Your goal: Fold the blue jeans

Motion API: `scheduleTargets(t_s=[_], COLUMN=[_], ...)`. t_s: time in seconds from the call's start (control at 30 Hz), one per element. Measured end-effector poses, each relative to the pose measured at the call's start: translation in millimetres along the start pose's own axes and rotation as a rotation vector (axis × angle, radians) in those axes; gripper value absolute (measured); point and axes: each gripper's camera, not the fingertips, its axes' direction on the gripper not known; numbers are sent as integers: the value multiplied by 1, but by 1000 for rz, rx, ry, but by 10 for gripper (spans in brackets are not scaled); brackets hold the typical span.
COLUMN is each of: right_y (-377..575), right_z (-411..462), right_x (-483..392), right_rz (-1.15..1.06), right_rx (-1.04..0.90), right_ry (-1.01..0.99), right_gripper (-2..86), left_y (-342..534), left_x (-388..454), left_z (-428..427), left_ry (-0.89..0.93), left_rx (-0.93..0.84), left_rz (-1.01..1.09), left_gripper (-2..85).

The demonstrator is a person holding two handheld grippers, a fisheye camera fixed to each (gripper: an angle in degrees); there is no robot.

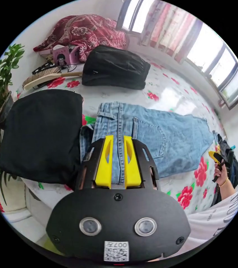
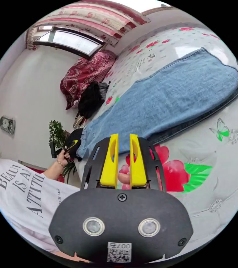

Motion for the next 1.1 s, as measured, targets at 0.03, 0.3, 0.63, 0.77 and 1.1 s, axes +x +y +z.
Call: scheduleTargets(t_s=[0.03, 0.3, 0.63, 0.77, 1.1], right_y=[13, -27, -3, -4, 37], right_z=[22, 110, 173, 196, 180], right_x=[-12, -83, -118, -147, -135], right_rz=[-56, -331, -593, -763, -750], right_rx=[-66, -125, -271, -342, -450], right_ry=[-4, 37, 149, 194, 244], right_gripper=[72, 95, 110, 111, 7], left_y=[0, -61, -89, -106, -148], left_x=[9, 23, 42, 45, 69], left_z=[0, 45, 15, 7, -10], left_ry=[-23, -117, -155, -158, -269], left_rx=[-22, -222, -183, -212, -308], left_rz=[46, -19, 19, 35, 175], left_gripper=[62, -3, -10, -10, -10])
